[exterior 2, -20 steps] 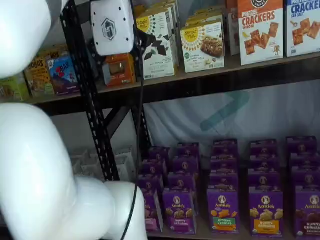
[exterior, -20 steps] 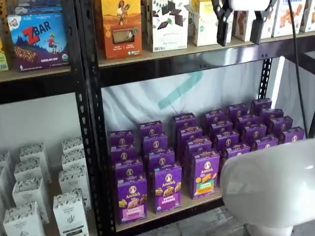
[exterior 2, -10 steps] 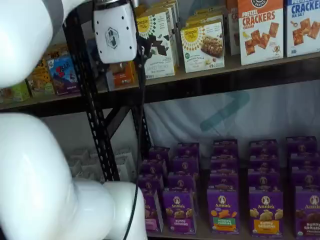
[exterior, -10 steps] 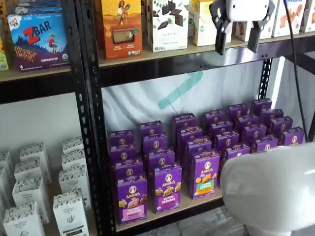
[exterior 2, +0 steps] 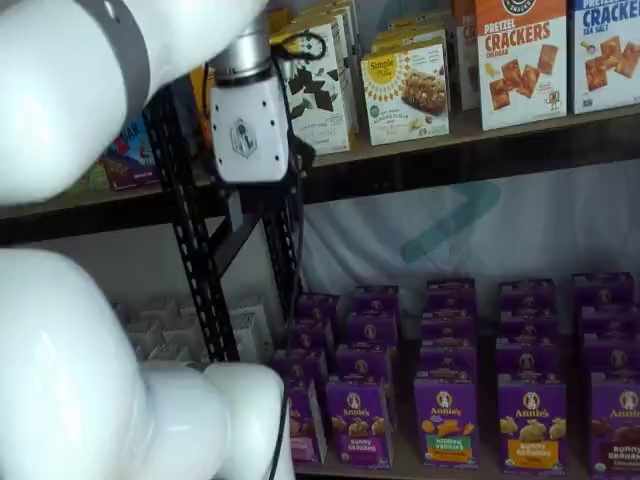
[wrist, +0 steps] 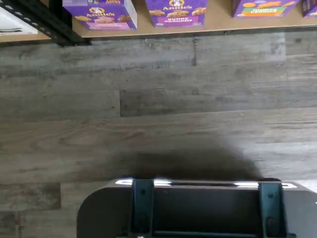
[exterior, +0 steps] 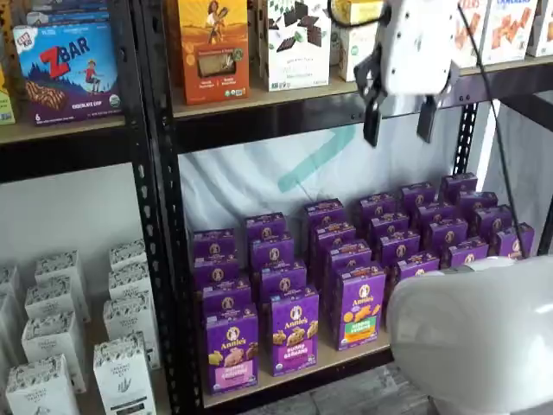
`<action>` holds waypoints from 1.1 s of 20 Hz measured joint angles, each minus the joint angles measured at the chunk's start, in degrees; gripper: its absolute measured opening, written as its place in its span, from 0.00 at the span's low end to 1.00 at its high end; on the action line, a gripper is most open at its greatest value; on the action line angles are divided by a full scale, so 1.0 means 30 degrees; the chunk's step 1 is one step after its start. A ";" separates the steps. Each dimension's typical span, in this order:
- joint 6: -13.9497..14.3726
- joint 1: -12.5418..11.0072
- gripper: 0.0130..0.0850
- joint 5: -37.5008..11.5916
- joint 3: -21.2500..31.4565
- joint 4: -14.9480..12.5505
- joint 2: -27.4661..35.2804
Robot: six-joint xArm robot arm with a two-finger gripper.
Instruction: Pick up the purple box with a pink patch in the middle, on the bottom shelf, the first box from the left
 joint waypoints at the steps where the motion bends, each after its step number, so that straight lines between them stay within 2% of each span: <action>1: 0.0026 0.0060 1.00 -0.0397 0.0471 -0.0002 -0.0073; 6: 0.0328 0.0571 1.00 -0.2919 0.3041 -0.0087 -0.0458; 11: 0.1295 0.1738 1.00 -0.6391 0.5829 -0.0713 -0.0758; 18: 0.2816 0.3264 1.00 -1.1920 0.9330 -0.1346 0.0612; 22: 0.3541 0.3918 1.00 -1.4836 1.0299 -0.1581 0.2708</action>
